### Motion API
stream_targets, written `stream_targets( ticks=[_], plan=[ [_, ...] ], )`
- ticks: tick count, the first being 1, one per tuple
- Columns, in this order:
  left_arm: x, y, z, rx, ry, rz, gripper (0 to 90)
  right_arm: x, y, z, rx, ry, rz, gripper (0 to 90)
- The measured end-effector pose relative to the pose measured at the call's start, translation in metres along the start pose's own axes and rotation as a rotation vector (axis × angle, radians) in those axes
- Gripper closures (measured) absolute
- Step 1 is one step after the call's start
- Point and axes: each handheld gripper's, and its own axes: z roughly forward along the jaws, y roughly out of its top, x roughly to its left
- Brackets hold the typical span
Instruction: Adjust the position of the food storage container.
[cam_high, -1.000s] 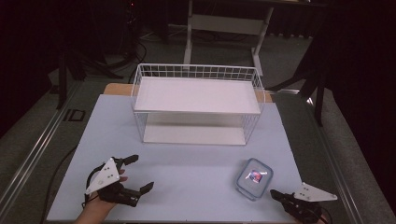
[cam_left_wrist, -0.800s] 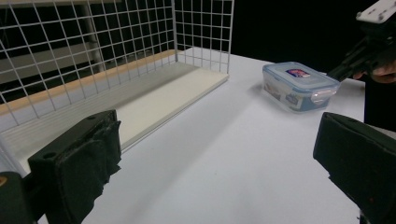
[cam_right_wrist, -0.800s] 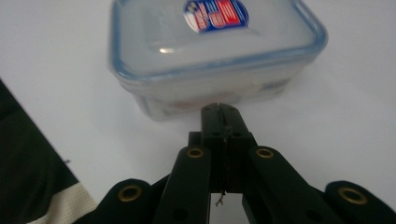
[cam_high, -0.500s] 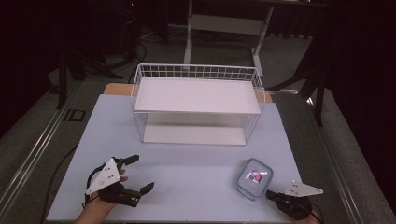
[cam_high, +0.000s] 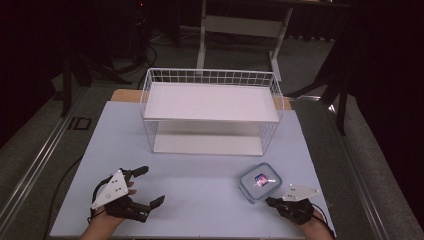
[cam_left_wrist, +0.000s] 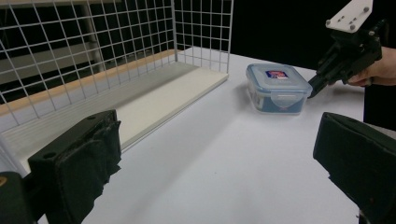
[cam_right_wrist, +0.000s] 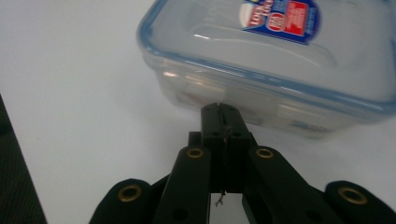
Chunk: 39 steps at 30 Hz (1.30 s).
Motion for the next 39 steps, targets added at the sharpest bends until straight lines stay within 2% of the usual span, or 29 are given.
stream_targets(
  ticks=[3,5,8,10,14,18,22,25,27,28,32,34,39],
  plan=[
    [0.000,-0.001,-0.001,0.004,0.002,-0.001,1.8,-0.003,-0.001,-0.010,-0.019,-0.021,0.003,90.0],
    [0.000,-0.001,-0.001,0.005,0.004,-0.004,1.9,-0.010,-0.001,-0.022,-0.055,-0.047,0.023,89.9],
    [-0.001,-0.001,-0.002,0.006,0.007,-0.003,1.8,-0.021,0.002,-0.035,-0.093,-0.099,0.049,90.0],
    [-0.002,-0.001,-0.002,0.007,0.007,-0.002,1.8,-0.034,0.005,-0.040,-0.109,-0.158,0.064,90.0],
    [-0.001,-0.002,-0.002,0.006,0.007,-0.007,1.8,-0.060,0.005,-0.037,-0.095,-0.231,0.108,90.0],
    [0.000,-0.002,-0.001,0.006,0.007,-0.008,1.8,-0.075,0.004,-0.028,-0.065,-0.255,0.160,90.0],
    [-0.002,-0.001,-0.001,0.005,0.002,-0.010,1.8,-0.076,0.002,-0.019,-0.022,-0.249,0.160,90.0],
    [-0.002,-0.001,-0.001,0.007,0.003,-0.008,1.9,-0.073,0.001,-0.013,-0.009,-0.222,0.158,90.0],
    [-0.002,-0.001,-0.001,0.007,0.002,-0.006,1.9,-0.069,0.001,-0.008,-0.004,-0.188,0.157,90.0],
    [-0.002,-0.001,-0.001,0.006,0.002,-0.005,1.8,-0.066,0.002,-0.006,0.007,-0.181,0.141,90.0],
    [-0.002,-0.001,0.000,0.008,0.001,-0.008,1.9,-0.060,0.004,-0.001,0.013,-0.158,0.131,90.0],
    [-0.002,-0.001,0.000,0.008,0.000,-0.009,1.8,-0.054,0.007,0.004,0.015,-0.125,0.155,90.0],
    [-0.002,-0.001,-0.001,0.009,0.000,-0.004,1.9,-0.040,0.018,0.011,0.024,-0.059,0.122,90.0]
  ],
)
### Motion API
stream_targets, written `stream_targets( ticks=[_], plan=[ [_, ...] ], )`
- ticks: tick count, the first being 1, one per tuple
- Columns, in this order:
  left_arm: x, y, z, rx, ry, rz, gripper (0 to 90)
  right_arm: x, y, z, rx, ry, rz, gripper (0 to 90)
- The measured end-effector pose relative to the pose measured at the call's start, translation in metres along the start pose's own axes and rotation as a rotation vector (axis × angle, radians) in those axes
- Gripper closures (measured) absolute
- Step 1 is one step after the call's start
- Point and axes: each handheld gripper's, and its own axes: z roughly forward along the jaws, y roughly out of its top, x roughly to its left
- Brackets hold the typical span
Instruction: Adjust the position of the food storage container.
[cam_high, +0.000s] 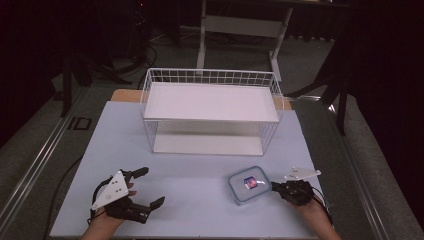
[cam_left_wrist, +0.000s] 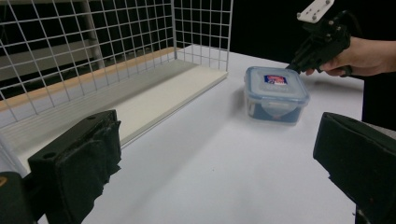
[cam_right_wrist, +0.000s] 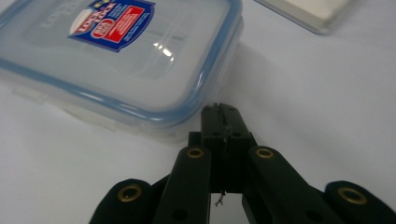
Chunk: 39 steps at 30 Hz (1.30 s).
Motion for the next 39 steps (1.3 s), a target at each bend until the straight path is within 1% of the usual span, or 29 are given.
stream_targets(
  ticks=[1,2,6,8,9,10,12,13,16,18,19,20,22,23,25,27,28,31,32,33,34,35,39],
  plan=[
    [0.000,0.000,0.000,0.000,0.000,0.000,1.9,0.000,0.000,0.000,0.000,0.000,0.000,90.0],
    [0.000,0.000,0.000,0.000,-0.001,-0.002,1.8,0.005,0.004,0.002,0.000,0.020,-0.011,90.0],
    [0.000,0.000,0.001,0.005,-0.006,-0.002,1.8,0.013,0.013,0.007,0.002,0.061,-0.017,90.0],
    [0.000,0.000,0.001,0.007,-0.006,-0.001,1.9,0.018,0.016,0.010,0.011,0.073,-0.025,90.0],
    [0.000,0.000,0.001,0.007,-0.007,-0.002,1.9,0.018,0.016,0.010,0.011,0.073,-0.025,90.0],
    [-0.001,0.000,0.002,0.008,-0.010,-0.001,1.9,0.024,0.020,0.014,0.019,0.089,-0.041,90.0],
    [-0.001,0.000,0.002,0.009,-0.012,0.000,1.9,0.026,0.022,0.016,0.021,0.098,-0.045,90.0],
    [-0.001,0.000,0.002,0.010,-0.012,-0.001,1.9,0.031,0.025,0.019,0.024,0.115,-0.049,90.0],
    [0.000,0.000,0.003,0.012,-0.014,-0.002,1.9,0.038,0.030,0.025,0.033,0.141,-0.066,90.0],
    [-0.001,0.000,0.003,0.012,-0.017,-0.003,1.9,0.045,0.034,0.030,0.036,0.162,-0.077,90.0],
    [-0.001,0.000,0.003,0.012,-0.016,-0.003,1.9,0.048,0.036,0.032,0.037,0.167,-0.090,90.0],
    [-0.001,0.000,0.003,0.012,-0.016,-0.003,1.8,0.048,0.036,0.032,0.037,0.167,-0.090,90.0],
    [0.000,-0.001,0.004,0.014,-0.019,-0.006,1.9,0.057,0.040,0.038,0.044,0.187,-0.111,90.0],
    [0.000,-0.001,0.004,0.014,-0.020,-0.004,1.9,0.059,0.041,0.040,0.045,0.191,-0.116,90.0],
    [0.000,0.000,0.005,0.013,-0.023,-0.005,1.8,0.062,0.044,0.044,0.046,0.209,-0.110,90.0],
    [0.000,0.000,0.006,0.013,-0.027,-0.006,1.8,0.065,0.045,0.047,0.047,0.216,-0.119,90.0],
    [-0.001,0.000,0.006,0.013,-0.028,-0.006,1.9,0.066,0.046,0.047,0.049,0.208,-0.121,90.0],
    [-0.001,0.000,0.007,0.015,-0.033,-0.002,1.9,0.064,0.045,0.048,0.051,0.191,-0.119,90.0],
    [-0.001,0.000,0.008,0.014,-0.034,-0.003,1.8,0.063,0.045,0.048,0.048,0.189,-0.112,90.0],
    [0.000,0.000,0.008,0.014,-0.036,-0.004,1.9,0.062,0.045,0.048,0.044,0.199,-0.096,90.0],
    [0.000,0.000,0.008,0.014,-0.036,-0.004,1.9,0.063,0.044,0.048,0.045,0.203,-0.093,90.0],
    [0.000,0.000,0.009,0.015,-0.038,-0.004,1.8,0.065,0.044,0.048,0.048,0.203,-0.102,90.0],
    [0.000,0.000,0.009,0.014,-0.039,-0.005,1.9,0.070,0.045,0.049,0.048,0.208,-0.108,90.0]
  ],
)
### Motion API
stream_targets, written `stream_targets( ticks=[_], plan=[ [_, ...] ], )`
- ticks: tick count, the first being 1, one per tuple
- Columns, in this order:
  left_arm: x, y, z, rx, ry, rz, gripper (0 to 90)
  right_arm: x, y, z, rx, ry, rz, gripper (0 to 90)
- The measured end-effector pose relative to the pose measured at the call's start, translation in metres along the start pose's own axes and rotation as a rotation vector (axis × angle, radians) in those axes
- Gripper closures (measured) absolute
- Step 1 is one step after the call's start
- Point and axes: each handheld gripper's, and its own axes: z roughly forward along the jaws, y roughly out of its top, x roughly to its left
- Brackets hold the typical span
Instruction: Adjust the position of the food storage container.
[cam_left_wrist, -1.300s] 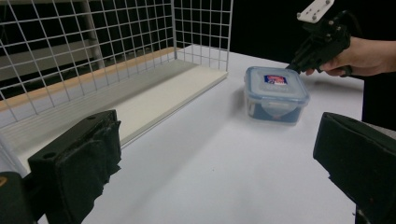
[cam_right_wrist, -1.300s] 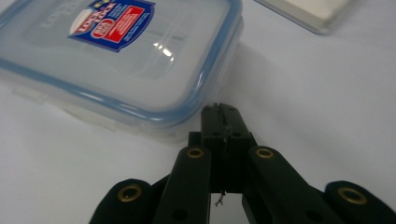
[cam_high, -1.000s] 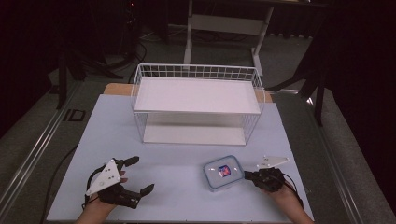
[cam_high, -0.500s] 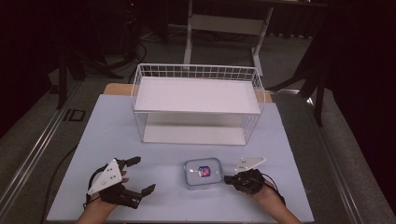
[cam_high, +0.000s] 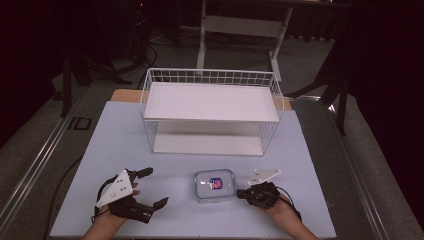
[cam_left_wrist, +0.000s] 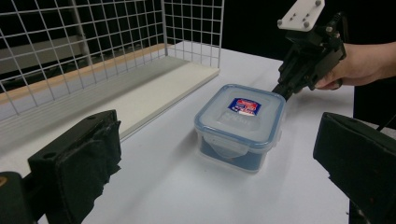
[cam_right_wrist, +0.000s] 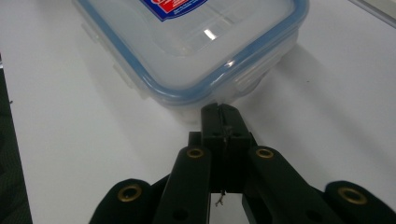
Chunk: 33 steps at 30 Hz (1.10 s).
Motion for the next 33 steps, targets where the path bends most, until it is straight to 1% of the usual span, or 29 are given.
stream_targets(
  ticks=[2,8,10,12,14,16,20,23,25,27,28,29,30,32,33],
  plan=[
    [0.000,0.000,0.001,-0.008,-0.007,-0.003,1.9,0.002,0.003,0.003,-0.005,0.010,0.004,90.0],
    [0.000,0.000,0.002,0.001,-0.013,-0.006,1.8,0.006,0.012,0.013,0.007,0.021,-0.019,90.0],
    [0.000,0.000,0.002,-0.002,-0.015,-0.009,1.9,0.007,0.015,0.017,0.005,0.025,-0.026,90.0],
    [0.000,0.000,0.002,0.000,-0.014,-0.007,1.9,0.007,0.018,0.021,0.005,0.015,-0.031,90.0],
    [0.000,-0.001,0.002,-0.001,-0.016,-0.010,1.8,0.007,0.021,0.025,0.002,0.021,-0.027,90.0],
    [0.001,-0.001,0.001,-0.002,-0.017,-0.010,1.9,0.007,0.022,0.027,0.003,0.016,-0.029,90.0],
    [0.001,-0.001,0.001,0.002,-0.017,-0.014,1.9,0.008,0.020,0.022,-0.005,0.014,-0.032,89.9],
    [0.001,-0.001,0.002,0.001,-0.022,-0.016,1.9,0.006,0.017,0.013,-0.023,-0.005,-0.023,89.8],
    [0.001,-0.001,0.003,0.000,-0.030,-0.022,1.8,0.006,0.015,0.005,-0.028,-0.052,-0.023,89.6],
    [0.000,-0.001,0.004,0.003,-0.043,-0.032,1.8,0.008,0.015,-0.003,-0.046,-0.075,-0.031,85.5],
    [0.000,-0.001,0.005,0.003,-0.043,-0.029,1.8,0.009,0.016,-0.007,-0.059,-0.074,-0.036,80.9],
    [0.000,-0.001,0.005,0.004,-0.046,-0.031,1.8,0.011,0.016,-0.011,-0.078,-0.072,-0.030,78.4],
    [-0.001,-0.001,0.006,0.007,-0.046,-0.035,1.8,0.012,0.017,-0.014,-0.096,-0.072,-0.027,73.3],
    [-0.002,0.001,0.007,0.011,-0.064,-0.037,1.9,0.014,0.020,-0.021,-0.130,-0.058,-0.023,57.8],
    [-0.003,0.002,0.007,0.014,-0.070,-0.037,1.8,0.016,0.022,-0.023,-0.141,-0.065,-0.025,50.4]
  ],
)
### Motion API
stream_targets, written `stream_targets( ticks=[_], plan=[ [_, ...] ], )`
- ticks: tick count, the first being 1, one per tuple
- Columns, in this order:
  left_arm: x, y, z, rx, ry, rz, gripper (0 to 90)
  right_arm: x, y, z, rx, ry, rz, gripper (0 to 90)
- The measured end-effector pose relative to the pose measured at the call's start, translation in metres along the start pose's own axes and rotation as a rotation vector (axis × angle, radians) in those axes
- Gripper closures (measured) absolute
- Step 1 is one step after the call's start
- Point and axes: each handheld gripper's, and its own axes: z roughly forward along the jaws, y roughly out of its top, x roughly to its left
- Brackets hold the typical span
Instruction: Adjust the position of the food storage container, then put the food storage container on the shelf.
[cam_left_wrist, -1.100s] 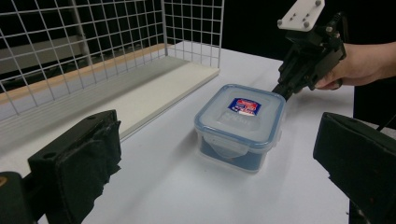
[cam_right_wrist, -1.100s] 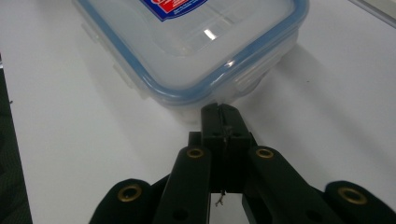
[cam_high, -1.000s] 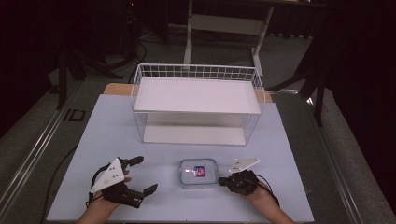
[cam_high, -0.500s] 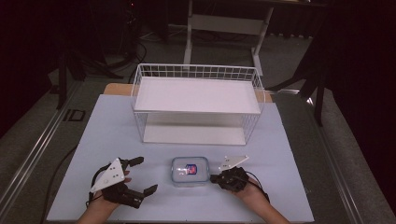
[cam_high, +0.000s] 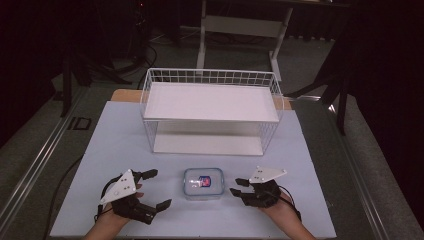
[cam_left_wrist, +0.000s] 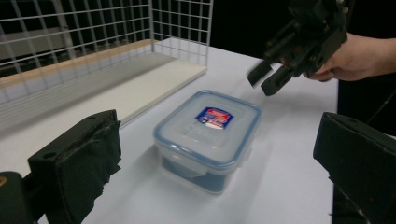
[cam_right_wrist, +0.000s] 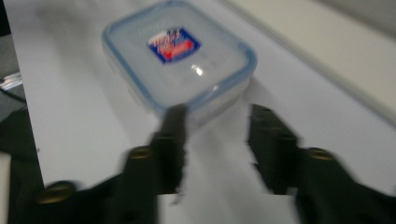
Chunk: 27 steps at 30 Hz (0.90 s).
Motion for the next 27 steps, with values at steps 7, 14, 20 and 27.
stream_targets(
  ticks=[7,14,20,27],
  plan=[
    [-0.004,0.017,0.004,0.030,-0.043,-0.041,1.8,0.003,0.016,-0.015,-0.094,-0.014,-0.016,13.4],
    [0.000,0.031,0.010,0.110,-0.025,-0.051,1.9,0.004,0.025,-0.021,-0.146,-0.022,0.008,15.7],
    [0.005,0.034,0.022,0.154,-0.029,-0.152,1.8,0.007,0.029,-0.014,-0.150,-0.060,0.030,15.5],
    [0.015,0.029,0.052,0.253,-0.044,-0.296,1.8,0.008,0.038,0.002,-0.107,-0.052,0.145,10.6]
  ],
)
